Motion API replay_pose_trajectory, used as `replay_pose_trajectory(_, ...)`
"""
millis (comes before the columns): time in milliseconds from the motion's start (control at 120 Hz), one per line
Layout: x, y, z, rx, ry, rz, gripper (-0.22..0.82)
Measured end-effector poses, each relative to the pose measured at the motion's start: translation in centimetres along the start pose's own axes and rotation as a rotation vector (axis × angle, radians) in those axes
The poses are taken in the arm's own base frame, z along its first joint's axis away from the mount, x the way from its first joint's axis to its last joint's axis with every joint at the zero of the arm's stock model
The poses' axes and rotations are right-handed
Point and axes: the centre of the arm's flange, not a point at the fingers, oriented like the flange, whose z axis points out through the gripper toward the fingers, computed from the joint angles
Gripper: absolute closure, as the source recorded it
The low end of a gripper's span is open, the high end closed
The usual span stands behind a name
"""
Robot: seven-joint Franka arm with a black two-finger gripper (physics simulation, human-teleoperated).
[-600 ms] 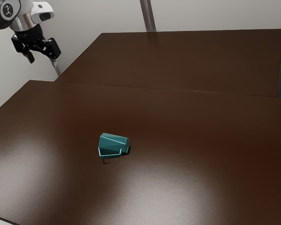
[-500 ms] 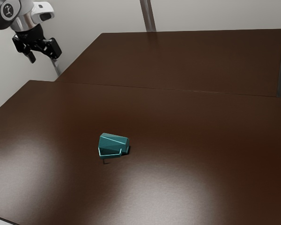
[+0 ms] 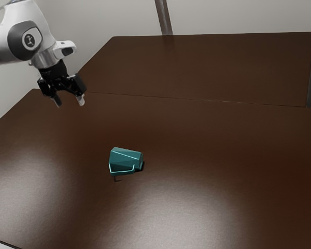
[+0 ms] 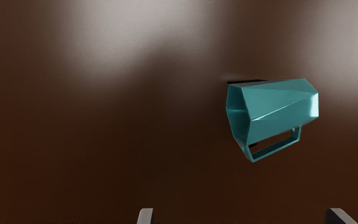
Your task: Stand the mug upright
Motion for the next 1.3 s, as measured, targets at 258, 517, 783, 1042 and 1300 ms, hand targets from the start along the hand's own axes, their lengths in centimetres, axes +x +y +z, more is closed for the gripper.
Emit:
replay_pose_trajectory(258,2.2,-4.9,9.3,-0.208,-0.115,-0.183,0.00)
replay_pose_trajectory(517,4.1,-2.6,16.5,-0.353,-0.208,-0.241,0.00)
replay_pose_trajectory(783,4.8,-3.0,20.6,-0.466,-0.244,-0.330,0.00)
replay_pose_trajectory(1042,5.8,-2.7,22.9,-0.564,-0.232,-0.406,0.00)
replay_pose_trajectory(1300,6.3,-2.1,24.9,-0.617,-0.247,-0.450,0.00)
